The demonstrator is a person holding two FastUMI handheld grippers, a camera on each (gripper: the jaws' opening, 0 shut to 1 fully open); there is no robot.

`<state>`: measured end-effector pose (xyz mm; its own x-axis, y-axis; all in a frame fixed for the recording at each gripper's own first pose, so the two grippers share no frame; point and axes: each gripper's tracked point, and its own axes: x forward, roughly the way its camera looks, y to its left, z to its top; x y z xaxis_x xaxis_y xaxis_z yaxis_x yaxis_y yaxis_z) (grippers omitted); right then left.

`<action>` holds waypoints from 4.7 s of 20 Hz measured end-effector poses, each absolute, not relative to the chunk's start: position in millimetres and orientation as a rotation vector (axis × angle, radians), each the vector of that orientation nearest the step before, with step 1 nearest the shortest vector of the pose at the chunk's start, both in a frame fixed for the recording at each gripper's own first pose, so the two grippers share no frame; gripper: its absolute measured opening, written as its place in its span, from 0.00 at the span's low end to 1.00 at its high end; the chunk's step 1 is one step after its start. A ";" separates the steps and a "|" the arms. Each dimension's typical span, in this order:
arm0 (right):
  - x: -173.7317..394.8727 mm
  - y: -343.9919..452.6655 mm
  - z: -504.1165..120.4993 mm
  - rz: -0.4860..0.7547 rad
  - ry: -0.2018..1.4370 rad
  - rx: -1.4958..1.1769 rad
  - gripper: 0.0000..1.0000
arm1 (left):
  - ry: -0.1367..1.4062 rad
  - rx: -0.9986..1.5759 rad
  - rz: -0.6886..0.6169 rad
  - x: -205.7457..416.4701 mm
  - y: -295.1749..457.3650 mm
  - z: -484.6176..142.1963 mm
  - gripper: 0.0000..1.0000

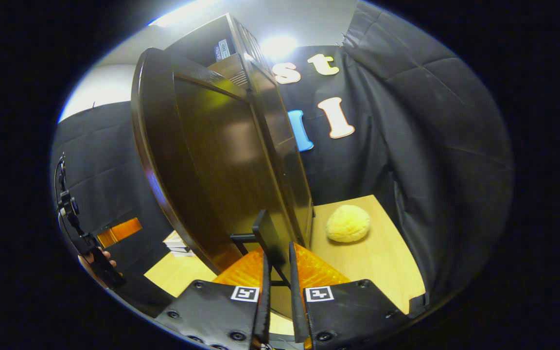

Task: Open the right door of the double-door shoe cabinet with the right hand, and open the left door with the left hand.

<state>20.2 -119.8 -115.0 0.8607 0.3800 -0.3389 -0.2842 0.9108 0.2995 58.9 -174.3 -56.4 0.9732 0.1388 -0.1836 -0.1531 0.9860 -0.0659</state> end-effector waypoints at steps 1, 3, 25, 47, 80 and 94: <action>15.6 -123.6 -116.4 0.326 0.404 0.237 0.28 | 0.176 -0.077 0.137 66.7 -169.1 -56.6 0.96; 6.6 -135.1 -115.0 0.262 0.395 0.223 0.37 | 0.176 -0.066 0.118 82.9 -160.9 -61.2 0.96; -79.4 -179.1 -71.0 -0.274 0.262 0.155 0.98 | 0.122 -0.047 -0.013 270.6 -138.1 -116.4 0.68; -87.5 -116.8 -81.2 -0.215 0.261 0.122 0.93 | 0.119 -0.038 -0.082 275.9 -146.8 -120.4 0.20; -39.7 30.7 -102.6 0.183 0.220 0.178 0.93 | 0.071 -0.064 -0.038 72.5 -22.9 -99.4 0.16; -20.9 48.6 -94.2 0.236 0.225 0.143 1.00 | 0.036 -0.068 -0.072 38.8 81.0 -90.2 0.18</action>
